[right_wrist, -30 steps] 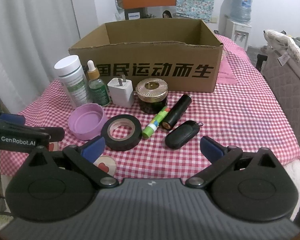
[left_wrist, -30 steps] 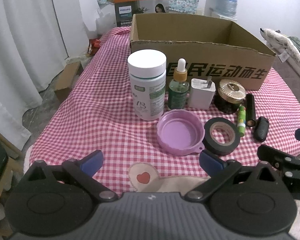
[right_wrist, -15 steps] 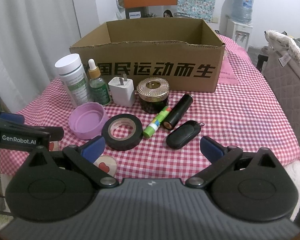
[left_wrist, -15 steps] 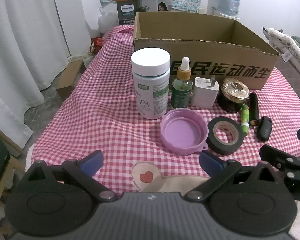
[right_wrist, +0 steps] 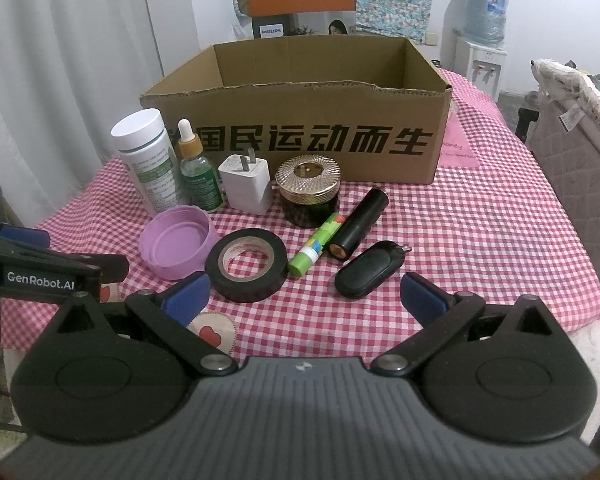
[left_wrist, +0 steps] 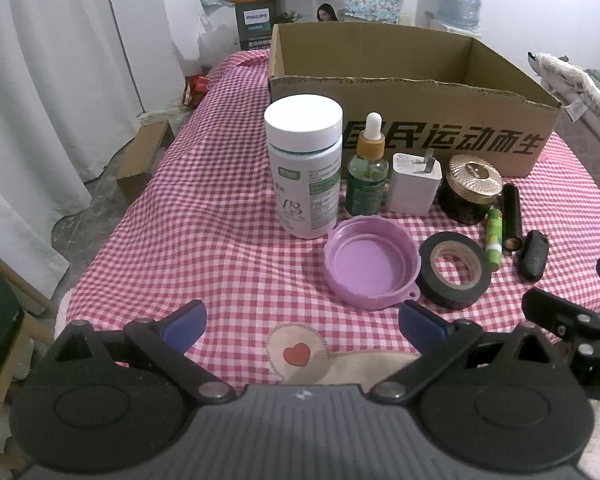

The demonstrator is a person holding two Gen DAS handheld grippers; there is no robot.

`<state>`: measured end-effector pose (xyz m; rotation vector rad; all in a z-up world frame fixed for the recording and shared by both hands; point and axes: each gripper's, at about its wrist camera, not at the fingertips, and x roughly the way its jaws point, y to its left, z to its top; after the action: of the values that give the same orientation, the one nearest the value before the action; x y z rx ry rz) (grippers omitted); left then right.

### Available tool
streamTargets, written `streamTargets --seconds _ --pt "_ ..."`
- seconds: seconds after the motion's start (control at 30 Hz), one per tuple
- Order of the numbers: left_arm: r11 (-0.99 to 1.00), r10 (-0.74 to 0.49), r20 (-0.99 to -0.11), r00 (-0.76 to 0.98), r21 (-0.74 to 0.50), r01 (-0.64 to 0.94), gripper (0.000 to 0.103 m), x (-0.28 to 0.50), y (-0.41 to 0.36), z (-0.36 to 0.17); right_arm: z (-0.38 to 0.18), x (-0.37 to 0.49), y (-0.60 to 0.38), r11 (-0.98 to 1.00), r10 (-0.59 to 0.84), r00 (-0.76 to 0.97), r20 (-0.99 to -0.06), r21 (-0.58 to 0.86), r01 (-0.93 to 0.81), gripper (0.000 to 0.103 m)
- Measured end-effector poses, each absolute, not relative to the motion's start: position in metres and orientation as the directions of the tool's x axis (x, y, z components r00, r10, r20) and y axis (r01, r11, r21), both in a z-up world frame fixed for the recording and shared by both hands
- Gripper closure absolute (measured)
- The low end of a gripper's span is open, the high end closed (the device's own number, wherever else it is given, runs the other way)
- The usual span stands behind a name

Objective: Organize rigid objects

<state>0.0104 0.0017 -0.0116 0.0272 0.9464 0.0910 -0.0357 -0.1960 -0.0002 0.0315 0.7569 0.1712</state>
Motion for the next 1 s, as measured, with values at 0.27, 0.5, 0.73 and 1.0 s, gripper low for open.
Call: streamTargets --seconds 0.27,0.5,0.73,1.0 --pt "0.996 0.092 -0.81 0.579 0.067 -0.065 0.0 0.01 0.001 -0.012 -0.001 -0.035 -0.196 0.985 0.169 0.713 -0.68 0.094 -0.145 0.001" --pt "0.996 0.092 -0.811 0.577 0.067 -0.064 0.0 0.01 0.002 -0.013 -0.002 -0.035 -0.196 0.985 0.172 0.713 -0.679 0.098 -0.144 0.001" --pt "0.996 0.085 -0.816 0.572 0.069 -0.05 0.0 0.011 0.001 -0.017 -0.003 -0.034 -0.199 0.983 0.181 0.713 -0.677 0.116 -0.14 0.001" --pt "0.998 0.018 -0.796 0.605 0.054 0.042 0.0 0.013 -0.009 -0.018 -0.009 -0.035 -0.208 0.979 0.198 0.723 -0.662 0.17 -0.112 0.001"
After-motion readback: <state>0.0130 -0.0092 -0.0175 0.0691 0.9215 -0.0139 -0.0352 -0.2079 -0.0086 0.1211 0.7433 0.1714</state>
